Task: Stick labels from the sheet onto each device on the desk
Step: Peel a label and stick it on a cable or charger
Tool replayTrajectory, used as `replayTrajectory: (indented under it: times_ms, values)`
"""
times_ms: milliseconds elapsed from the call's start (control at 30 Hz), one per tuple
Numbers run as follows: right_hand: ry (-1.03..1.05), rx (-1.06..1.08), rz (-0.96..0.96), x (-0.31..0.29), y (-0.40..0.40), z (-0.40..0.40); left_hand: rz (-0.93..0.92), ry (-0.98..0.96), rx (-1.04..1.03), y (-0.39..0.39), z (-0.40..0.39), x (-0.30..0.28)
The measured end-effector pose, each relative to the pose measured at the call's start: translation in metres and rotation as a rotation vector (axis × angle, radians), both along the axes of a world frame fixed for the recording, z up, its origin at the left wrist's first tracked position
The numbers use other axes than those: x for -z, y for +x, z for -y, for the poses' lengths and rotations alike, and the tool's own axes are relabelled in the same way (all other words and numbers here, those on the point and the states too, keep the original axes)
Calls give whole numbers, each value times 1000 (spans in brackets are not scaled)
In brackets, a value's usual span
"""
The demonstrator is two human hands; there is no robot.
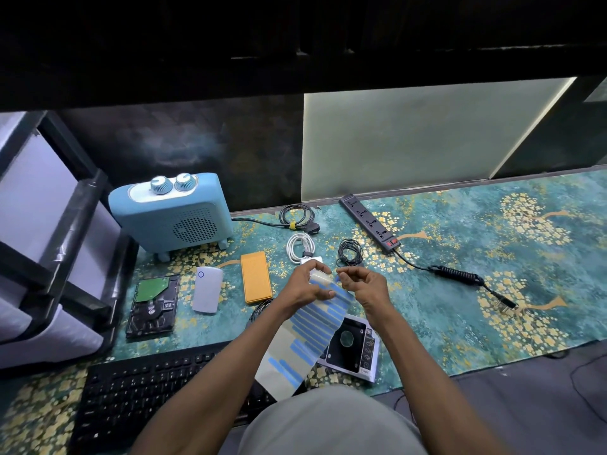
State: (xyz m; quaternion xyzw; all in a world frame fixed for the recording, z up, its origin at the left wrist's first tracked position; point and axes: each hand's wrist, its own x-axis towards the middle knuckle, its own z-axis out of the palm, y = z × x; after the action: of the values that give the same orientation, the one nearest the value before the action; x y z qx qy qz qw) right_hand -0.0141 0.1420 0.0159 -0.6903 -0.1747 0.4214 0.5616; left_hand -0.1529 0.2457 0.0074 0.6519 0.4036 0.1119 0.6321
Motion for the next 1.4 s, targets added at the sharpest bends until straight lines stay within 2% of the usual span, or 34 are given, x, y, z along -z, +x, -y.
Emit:
replayTrajectory:
  times_ms: [267, 467, 667, 900, 1033, 1167, 1400]
  values:
    - [44, -40, -61, 1, 3, 5, 1, -85, -32, -1, 1, -1]
    - [60, -42, -28, 5, 6, 8, 4, -96, -61, -2, 5, -2]
    - [-17, 34, 30, 15, 8, 6, 21, -78, -93, -1, 5, -5]
    - [-69, 43, -77, 22, 11, 6, -1, -24, -67, -1, 0, -14]
    - [-7, -18, 16, 11, 10, 7, -7, -82, -165, 3, -2, -17]
    - [18, -85, 158, 7, 7, 5, -2, -47, -252, 8, -4, -13]
    - [23, -182, 382, 4, 7, 8, -50, -161, -261, 11, -10, -11]
